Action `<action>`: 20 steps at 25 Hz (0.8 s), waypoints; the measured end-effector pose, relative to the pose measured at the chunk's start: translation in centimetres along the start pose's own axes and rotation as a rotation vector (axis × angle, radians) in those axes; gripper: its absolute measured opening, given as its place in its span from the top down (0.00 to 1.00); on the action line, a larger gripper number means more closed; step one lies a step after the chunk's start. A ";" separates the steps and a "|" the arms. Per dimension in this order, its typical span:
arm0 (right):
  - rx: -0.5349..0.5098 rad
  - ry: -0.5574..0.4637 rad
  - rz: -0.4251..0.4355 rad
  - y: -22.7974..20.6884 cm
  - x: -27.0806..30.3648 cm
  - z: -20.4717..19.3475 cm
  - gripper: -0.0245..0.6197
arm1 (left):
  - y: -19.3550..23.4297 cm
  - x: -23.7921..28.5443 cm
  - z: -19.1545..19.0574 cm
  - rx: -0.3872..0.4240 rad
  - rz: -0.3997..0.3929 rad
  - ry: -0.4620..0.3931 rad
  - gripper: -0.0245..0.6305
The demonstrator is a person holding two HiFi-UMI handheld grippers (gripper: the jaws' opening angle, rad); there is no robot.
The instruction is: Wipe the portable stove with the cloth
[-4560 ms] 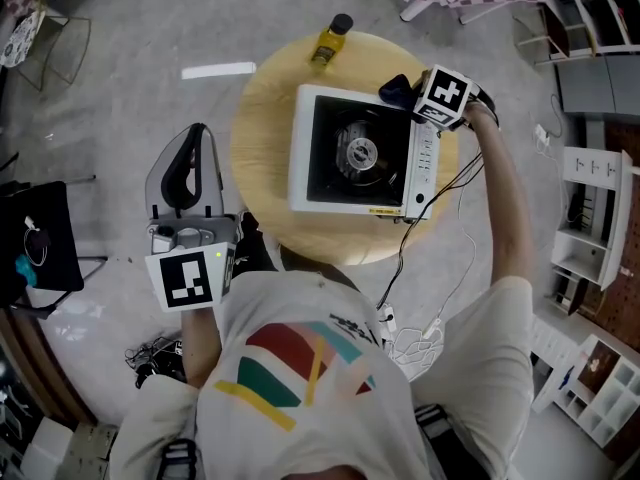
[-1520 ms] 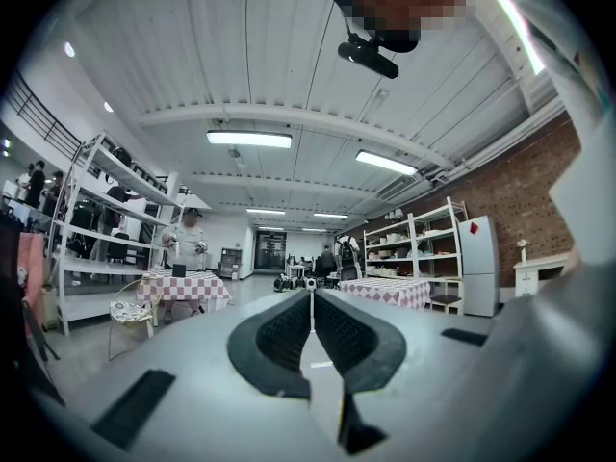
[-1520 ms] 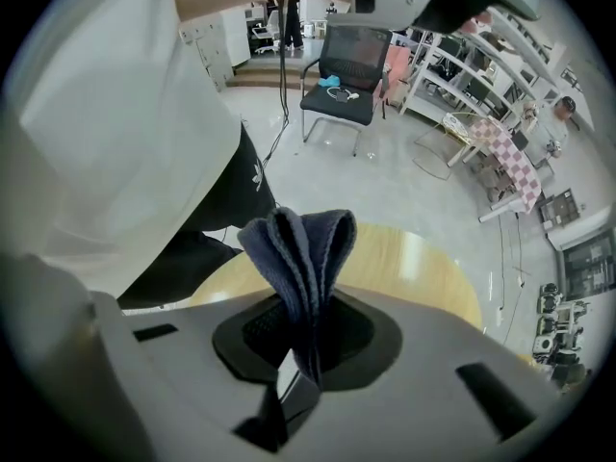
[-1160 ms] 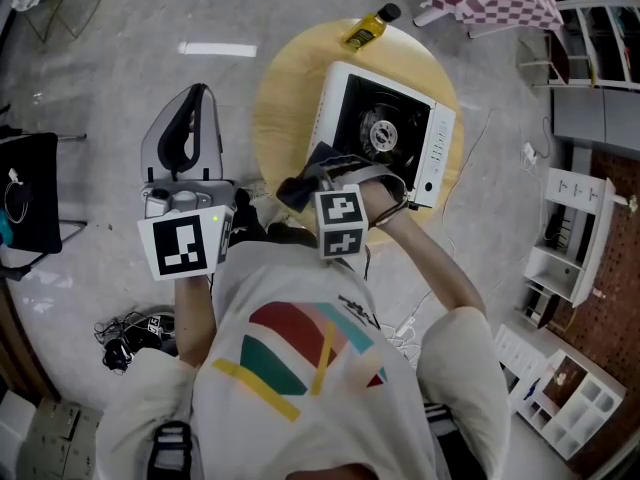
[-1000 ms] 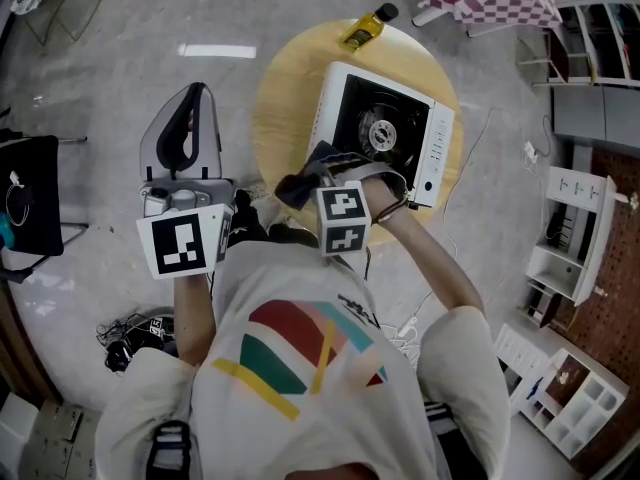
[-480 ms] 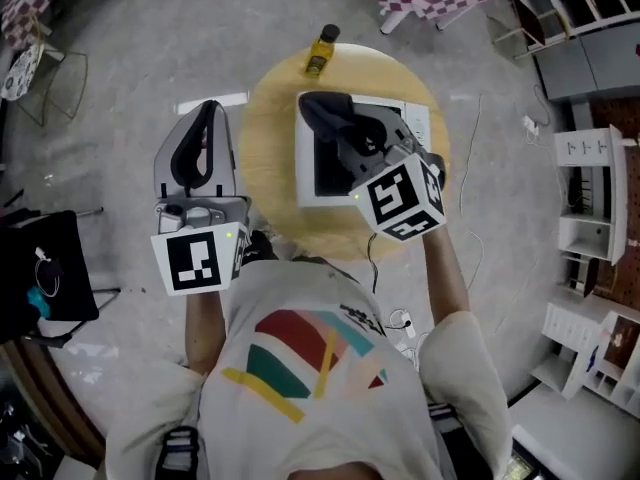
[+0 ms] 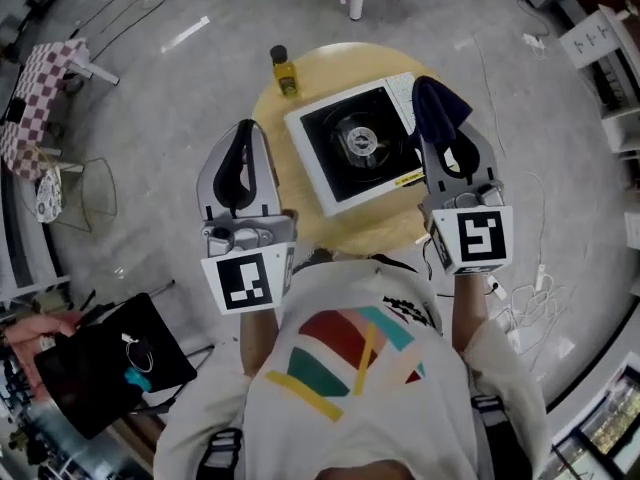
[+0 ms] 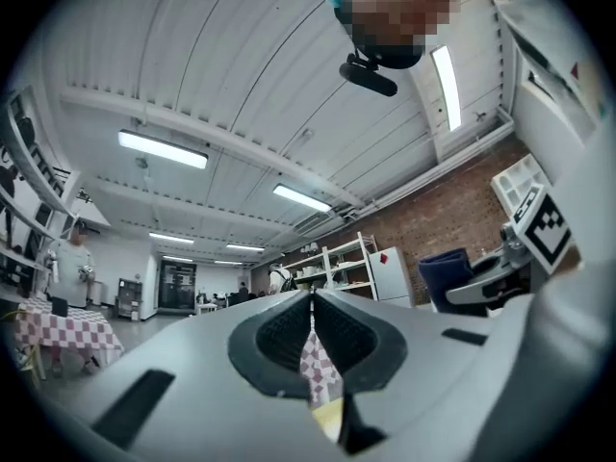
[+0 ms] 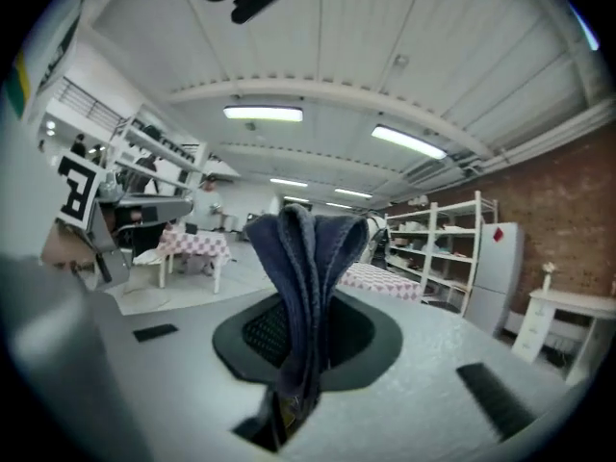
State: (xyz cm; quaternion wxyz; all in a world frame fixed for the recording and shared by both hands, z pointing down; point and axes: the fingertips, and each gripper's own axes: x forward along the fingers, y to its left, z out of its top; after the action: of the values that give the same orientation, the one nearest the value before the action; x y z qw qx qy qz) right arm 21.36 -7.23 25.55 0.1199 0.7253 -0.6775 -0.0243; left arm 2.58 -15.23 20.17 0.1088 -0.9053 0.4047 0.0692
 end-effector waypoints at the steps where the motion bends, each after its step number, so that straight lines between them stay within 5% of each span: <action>1: 0.042 -0.014 -0.044 -0.9 -0.9 -0.5 0.91 | -0.4 0.4 0.2 0.001 -0.009 -0.006 0.95; 8: 0.347 0.033 -0.153 -2.6 -4.5 -6.5 0.91 | -3.1 1.6 0.6 -0.010 -0.083 -0.017 0.95; 13: 0.289 0.060 -0.264 -4.0 -6.3 -7.4 0.91 | -4.3 2.1 0.9 -0.005 -0.116 -0.021 0.95; 20: 0.262 0.059 -0.294 -5.4 -7.3 -7.3 0.91 | -5.5 2.7 1.1 -0.005 -0.141 -0.026 0.95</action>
State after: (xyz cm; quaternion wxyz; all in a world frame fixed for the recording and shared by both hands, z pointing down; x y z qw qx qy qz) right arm 27.44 1.27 30.58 0.0392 0.8263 -0.5577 0.0681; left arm 8.45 -13.34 19.26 0.1165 -0.9308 0.3384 0.0740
